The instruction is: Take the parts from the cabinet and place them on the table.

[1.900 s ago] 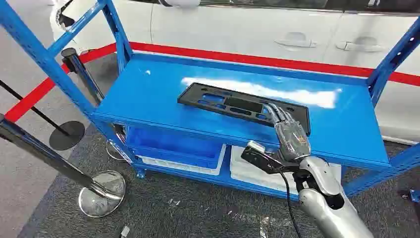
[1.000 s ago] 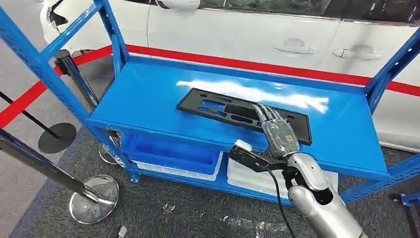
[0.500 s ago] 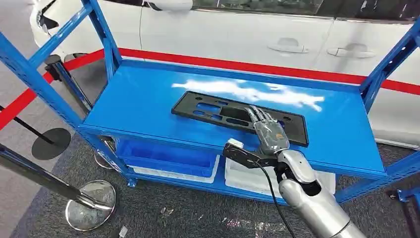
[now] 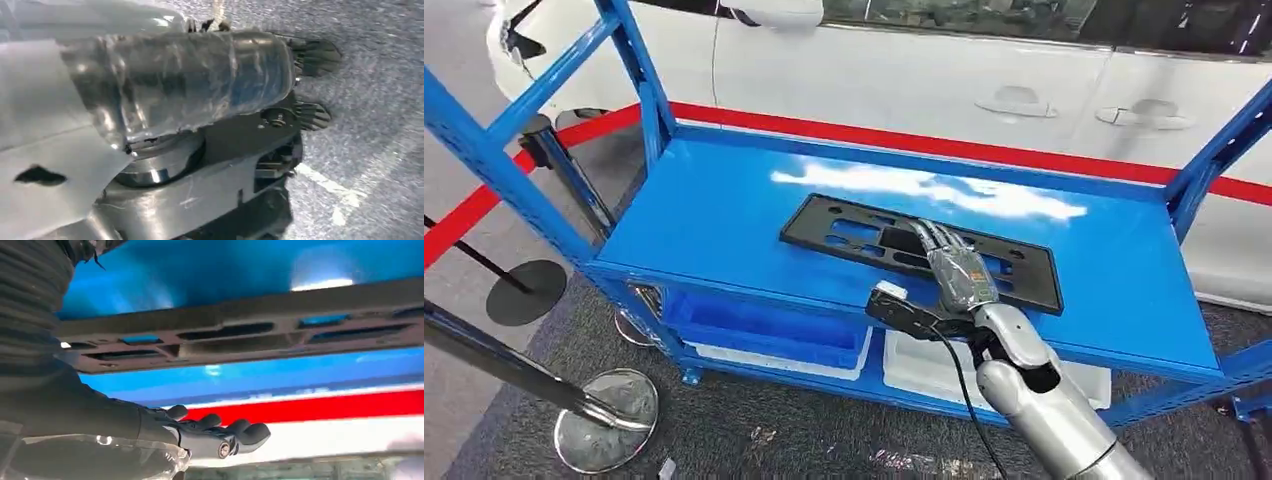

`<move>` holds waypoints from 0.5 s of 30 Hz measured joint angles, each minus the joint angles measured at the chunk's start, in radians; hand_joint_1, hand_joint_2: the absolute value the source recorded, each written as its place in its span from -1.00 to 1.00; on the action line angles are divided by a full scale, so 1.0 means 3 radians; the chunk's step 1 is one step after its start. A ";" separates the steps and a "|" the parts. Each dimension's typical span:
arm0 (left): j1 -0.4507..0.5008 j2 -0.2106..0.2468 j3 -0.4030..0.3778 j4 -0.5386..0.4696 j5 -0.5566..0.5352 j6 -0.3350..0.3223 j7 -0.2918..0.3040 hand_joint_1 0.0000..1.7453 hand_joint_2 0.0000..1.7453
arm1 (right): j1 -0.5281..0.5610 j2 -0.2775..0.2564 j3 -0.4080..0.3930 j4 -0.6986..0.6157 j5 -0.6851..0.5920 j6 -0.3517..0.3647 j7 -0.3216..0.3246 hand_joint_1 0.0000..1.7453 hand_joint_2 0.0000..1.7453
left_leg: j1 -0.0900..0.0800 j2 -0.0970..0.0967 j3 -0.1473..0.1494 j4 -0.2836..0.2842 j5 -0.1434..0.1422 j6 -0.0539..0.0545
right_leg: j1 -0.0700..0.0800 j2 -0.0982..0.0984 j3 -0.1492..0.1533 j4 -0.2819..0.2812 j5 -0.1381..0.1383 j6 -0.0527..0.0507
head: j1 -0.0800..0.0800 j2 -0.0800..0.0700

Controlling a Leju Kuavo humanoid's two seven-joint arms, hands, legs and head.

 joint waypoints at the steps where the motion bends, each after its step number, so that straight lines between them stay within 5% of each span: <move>1: 0.0004 0.0000 0.0000 0.0000 0.0000 0.0000 0.0001 -1.00 -1.00 | 0.0003 0.0004 0.0000 0.0006 0.0000 0.0000 -0.0003 -1.00 1.00 | 0.0004 0.0001 0.0008 -0.0005 -0.0005 -0.0014 | 0.0002 0.0010 -0.0002 -0.0007 -0.0005 -0.0008 | -0.0010 0.0000; 4: 0.0002 0.0001 0.0000 0.0000 0.0004 0.0021 0.0000 -1.00 -1.00 | -0.0002 0.0008 0.0004 0.0018 0.0001 -0.0001 -0.0001 -1.00 1.00 | 0.0007 0.0006 0.0005 0.0059 -0.0061 -0.0071 | -0.0034 0.0016 0.0059 -0.0060 -0.0005 -0.0057 | -0.0005 0.0000; 7: 0.0002 0.0000 0.0004 0.0000 0.0008 0.0032 0.0001 -1.00 -1.00 | -0.0009 0.0028 0.0010 0.0019 0.0013 0.0003 0.0006 -1.00 1.00 | 0.0021 0.0009 -0.0361 0.0748 -0.0343 -0.0109 | -0.0037 0.0009 0.0104 -0.0066 -0.0039 -0.0102 | -0.0031 0.0000; 9: 0.0011 -0.0004 0.0004 0.0000 0.0010 0.0036 0.0001 -1.00 -1.00 | -0.0008 0.0029 0.0018 0.0023 0.0024 0.0004 0.0027 -1.00 1.00 | 0.0023 0.0009 -0.0576 0.1051 -0.0378 -0.0123 | -0.0037 0.0016 0.0123 -0.0058 -0.0061 -0.0105 | -0.0031 0.0000; 11: 0.0013 -0.0004 0.0006 0.0000 0.0028 0.0047 0.0001 -1.00 -1.00 | -0.0008 0.0029 0.0025 0.0023 0.0042 0.0006 0.0046 -1.00 1.00 | 0.0024 0.0009 -0.0488 0.0756 -0.0107 -0.0118 | -0.0039 0.0033 0.0163 -0.0048 -0.0096 -0.0095 | -0.0032 0.0000; 13: 0.0013 -0.0003 0.0028 0.0000 0.0050 0.0065 0.0000 -1.00 -1.00 | -0.0009 0.0032 0.0029 0.0022 0.0076 0.0013 0.0073 -1.00 1.00 | 0.0024 0.0008 -0.0216 0.0148 0.0233 -0.0094 | -0.0041 0.0041 0.0220 -0.0038 -0.0144 -0.0075 | -0.0032 0.0000; 15: 0.0001 -0.0003 0.0050 0.0000 0.0067 0.0088 -0.0006 -1.00 -1.00 | -0.0021 0.0032 0.0031 0.0022 0.0094 0.0019 0.0100 -1.00 1.00 | -0.0005 -0.0001 -0.0123 -0.0018 0.0149 -0.0065 | -0.0017 0.0047 0.0220 -0.0029 -0.0171 -0.0039 | -0.0032 0.0000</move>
